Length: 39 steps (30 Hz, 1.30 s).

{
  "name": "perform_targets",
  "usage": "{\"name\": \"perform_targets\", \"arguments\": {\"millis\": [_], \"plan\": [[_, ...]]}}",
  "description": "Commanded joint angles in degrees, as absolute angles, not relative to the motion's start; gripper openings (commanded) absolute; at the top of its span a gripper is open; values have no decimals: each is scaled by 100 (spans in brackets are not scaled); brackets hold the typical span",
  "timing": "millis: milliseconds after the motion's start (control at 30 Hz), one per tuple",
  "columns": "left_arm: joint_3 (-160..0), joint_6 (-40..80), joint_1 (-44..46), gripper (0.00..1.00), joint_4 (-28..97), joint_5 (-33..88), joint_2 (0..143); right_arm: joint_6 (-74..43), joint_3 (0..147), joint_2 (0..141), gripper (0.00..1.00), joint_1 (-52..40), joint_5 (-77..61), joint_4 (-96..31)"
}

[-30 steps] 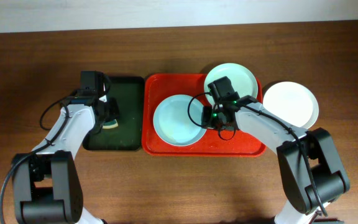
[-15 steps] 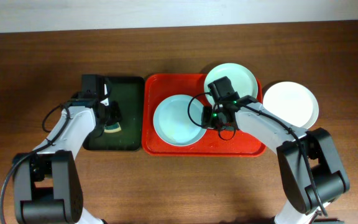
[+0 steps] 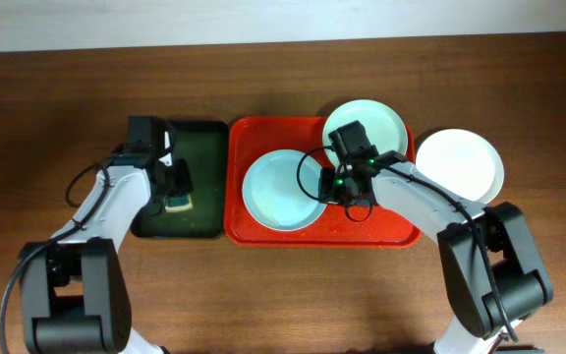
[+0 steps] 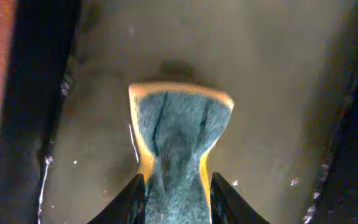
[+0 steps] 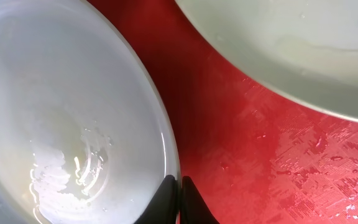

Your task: Clean dirty plates on tray and stack at the side

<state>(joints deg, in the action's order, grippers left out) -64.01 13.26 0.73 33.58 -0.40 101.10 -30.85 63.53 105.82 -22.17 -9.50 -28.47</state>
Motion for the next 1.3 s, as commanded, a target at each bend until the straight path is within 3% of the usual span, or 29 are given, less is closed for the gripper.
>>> {"name": "perform_targets", "arguments": {"millis": [0, 67, 133, 233, 267, 900, 1000, 1267], "plan": [[-6921, 1315, 54, 35, 3374, 21, 9564, -3046, 6316, 10656, 5, -2255, -832, -2873], [-7091, 1315, -14, 39, 3369, 21, 9266, -3048, 6316, 10656, 6, -2255, -832, -2873], [-7199, 1317, -99, 49, 3332, 21, 8949, -3048, 6316, 10656, 11, -2255, -832, -2873], [-7207, 1315, -185, 95, 3262, -30, 8569, -3048, 6316, 10656, 12, -2255, -832, -2869], [-7207, 1317, -183, 99, 3269, -21, 8534, -3048, 6316, 10656, 12, -2255, -832, -2869], [-7205, 1317, -178, 99, 3308, -21, 8523, -3048, 6316, 10656, 20, -2255, -812, -2849], [-7205, 1317, -178, 99, 3306, -21, 8523, -3048, 6316, 10656, 5, -2255, -810, -2871], [-7205, 1315, -178, 99, 3308, -23, 8523, -3048, 6316, 10656, 4, -2255, -781, -2871]]}}
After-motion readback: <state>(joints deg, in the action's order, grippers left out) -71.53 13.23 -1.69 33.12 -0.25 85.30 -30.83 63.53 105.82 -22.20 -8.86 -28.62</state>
